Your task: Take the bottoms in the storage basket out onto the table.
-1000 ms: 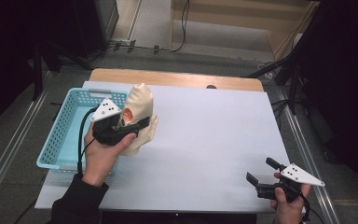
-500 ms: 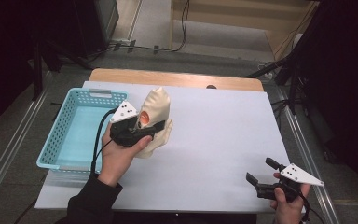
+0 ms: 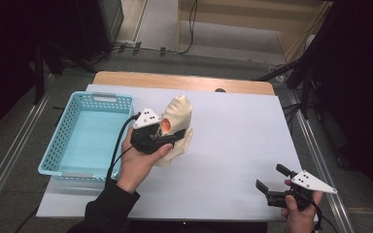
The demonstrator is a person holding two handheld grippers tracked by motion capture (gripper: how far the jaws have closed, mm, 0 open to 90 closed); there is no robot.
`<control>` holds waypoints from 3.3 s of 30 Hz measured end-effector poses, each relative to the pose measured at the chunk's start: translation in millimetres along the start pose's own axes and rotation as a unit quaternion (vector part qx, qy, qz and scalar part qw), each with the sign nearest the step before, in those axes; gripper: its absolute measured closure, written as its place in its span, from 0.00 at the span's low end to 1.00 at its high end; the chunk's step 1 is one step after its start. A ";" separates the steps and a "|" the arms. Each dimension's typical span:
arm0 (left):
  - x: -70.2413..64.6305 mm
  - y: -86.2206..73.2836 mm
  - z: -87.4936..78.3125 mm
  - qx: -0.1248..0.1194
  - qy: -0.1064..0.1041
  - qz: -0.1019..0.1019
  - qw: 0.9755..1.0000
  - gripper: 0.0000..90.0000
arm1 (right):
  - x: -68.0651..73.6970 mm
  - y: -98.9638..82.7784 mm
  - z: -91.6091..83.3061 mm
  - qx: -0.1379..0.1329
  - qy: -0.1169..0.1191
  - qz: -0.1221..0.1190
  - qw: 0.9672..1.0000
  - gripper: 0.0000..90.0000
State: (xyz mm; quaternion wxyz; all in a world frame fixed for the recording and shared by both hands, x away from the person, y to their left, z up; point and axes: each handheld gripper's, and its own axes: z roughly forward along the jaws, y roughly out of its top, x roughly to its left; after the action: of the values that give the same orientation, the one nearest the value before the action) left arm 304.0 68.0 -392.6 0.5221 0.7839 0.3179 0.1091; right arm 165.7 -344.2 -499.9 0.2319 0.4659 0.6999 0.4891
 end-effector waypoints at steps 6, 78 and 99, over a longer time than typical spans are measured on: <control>-5.4 -3.5 14.9 0.010 -0.012 -0.002 1.000 0.53 | 0.0 -0.1 0.0 0.000 0.000 0.000 1.000 0.00; -29.4 -27.2 71.5 0.059 -0.021 -0.006 0.998 0.00 | 0.7 -0.7 0.3 0.002 0.002 0.002 1.000 0.00; -24.8 -19.3 15.0 0.025 -0.013 0.009 1.000 0.00 | 0.9 -1.1 1.8 0.002 -0.004 0.003 1.000 0.00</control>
State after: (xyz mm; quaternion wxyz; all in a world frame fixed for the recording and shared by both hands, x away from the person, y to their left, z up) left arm 285.0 46.4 -412.2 0.5057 0.8007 0.3064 0.0963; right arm 166.3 -342.7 -501.5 0.2318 0.4707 0.6985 0.4866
